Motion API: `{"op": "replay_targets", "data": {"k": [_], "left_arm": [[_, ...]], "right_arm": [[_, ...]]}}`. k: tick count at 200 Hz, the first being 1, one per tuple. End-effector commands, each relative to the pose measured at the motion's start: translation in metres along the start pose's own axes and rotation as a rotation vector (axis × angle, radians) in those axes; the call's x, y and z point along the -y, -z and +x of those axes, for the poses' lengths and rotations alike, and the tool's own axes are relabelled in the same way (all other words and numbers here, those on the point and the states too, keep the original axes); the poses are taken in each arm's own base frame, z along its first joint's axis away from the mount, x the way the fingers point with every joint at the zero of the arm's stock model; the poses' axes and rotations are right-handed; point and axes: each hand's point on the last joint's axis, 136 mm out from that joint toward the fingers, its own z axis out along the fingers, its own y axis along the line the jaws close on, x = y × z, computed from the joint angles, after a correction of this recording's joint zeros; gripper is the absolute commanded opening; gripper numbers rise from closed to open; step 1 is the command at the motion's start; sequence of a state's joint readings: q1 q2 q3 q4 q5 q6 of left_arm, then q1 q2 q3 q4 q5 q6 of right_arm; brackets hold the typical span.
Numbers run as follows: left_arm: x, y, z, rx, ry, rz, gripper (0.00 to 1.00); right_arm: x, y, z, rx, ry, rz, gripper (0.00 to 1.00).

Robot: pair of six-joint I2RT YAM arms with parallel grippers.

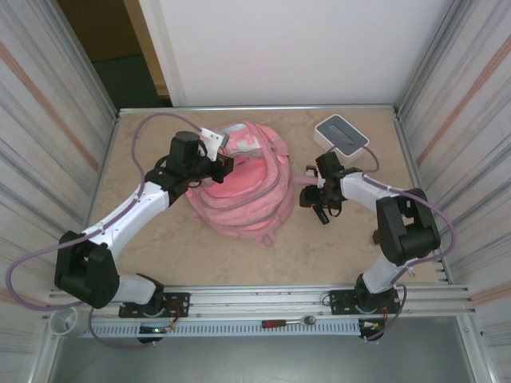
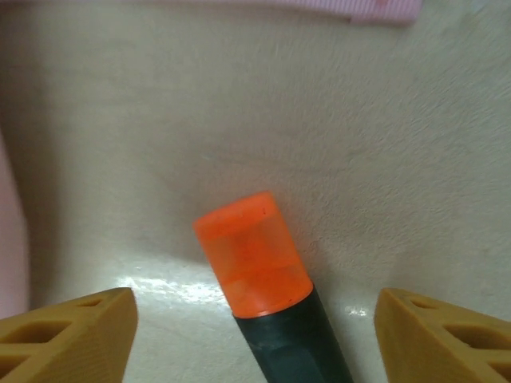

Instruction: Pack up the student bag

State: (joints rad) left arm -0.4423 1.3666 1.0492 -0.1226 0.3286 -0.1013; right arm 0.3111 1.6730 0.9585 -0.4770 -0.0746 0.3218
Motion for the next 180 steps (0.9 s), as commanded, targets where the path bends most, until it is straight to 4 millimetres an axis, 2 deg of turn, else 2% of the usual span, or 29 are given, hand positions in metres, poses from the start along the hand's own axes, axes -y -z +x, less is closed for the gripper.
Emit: {"op": "replay_targets", "data": {"k": [1,22,57,70,89,108,125,145,162,180], "left_arm": [[0.007,0.019,-0.032,0.117,-0.042,0.0,0.0],[0.007,0.02,-0.032,0.119,-0.048,-0.002,0.0],[0.006,0.017,-0.029,0.107,-0.045,-0.001,0.0],[0.006,0.017,-0.028,0.104,-0.047,-0.003,0.0],[0.006,0.018,-0.028,0.104,-0.047,-0.003,0.0],[0.006,0.018,-0.028,0.105,-0.045,-0.003,0.0],[0.006,0.018,-0.029,0.108,-0.043,-0.003,0.0],[0.006,0.018,-0.031,0.117,-0.036,-0.001,0.0],[0.007,0.018,-0.034,0.127,-0.029,0.005,0.0],[0.009,0.018,-0.037,0.14,-0.024,0.014,0.0]], "right_arm": [[-0.001,-0.003,0.006,-0.061,0.057,0.031,0.71],[-0.001,-0.008,0.01,-0.084,0.095,0.081,0.59],[-0.003,-0.014,0.015,-0.111,0.126,0.111,0.33],[-0.005,-0.008,0.011,-0.09,0.125,0.103,0.28],[-0.016,0.016,-0.001,-0.01,0.116,0.049,0.23],[-0.048,0.057,-0.02,0.126,0.096,-0.124,0.2],[-0.089,0.101,-0.038,0.265,0.066,-0.362,0.19],[-0.146,0.148,-0.044,0.336,0.073,-0.648,0.19],[-0.19,0.165,-0.039,0.32,0.111,-0.767,0.2],[-0.23,0.166,-0.032,0.266,0.133,-0.864,0.2]]}}
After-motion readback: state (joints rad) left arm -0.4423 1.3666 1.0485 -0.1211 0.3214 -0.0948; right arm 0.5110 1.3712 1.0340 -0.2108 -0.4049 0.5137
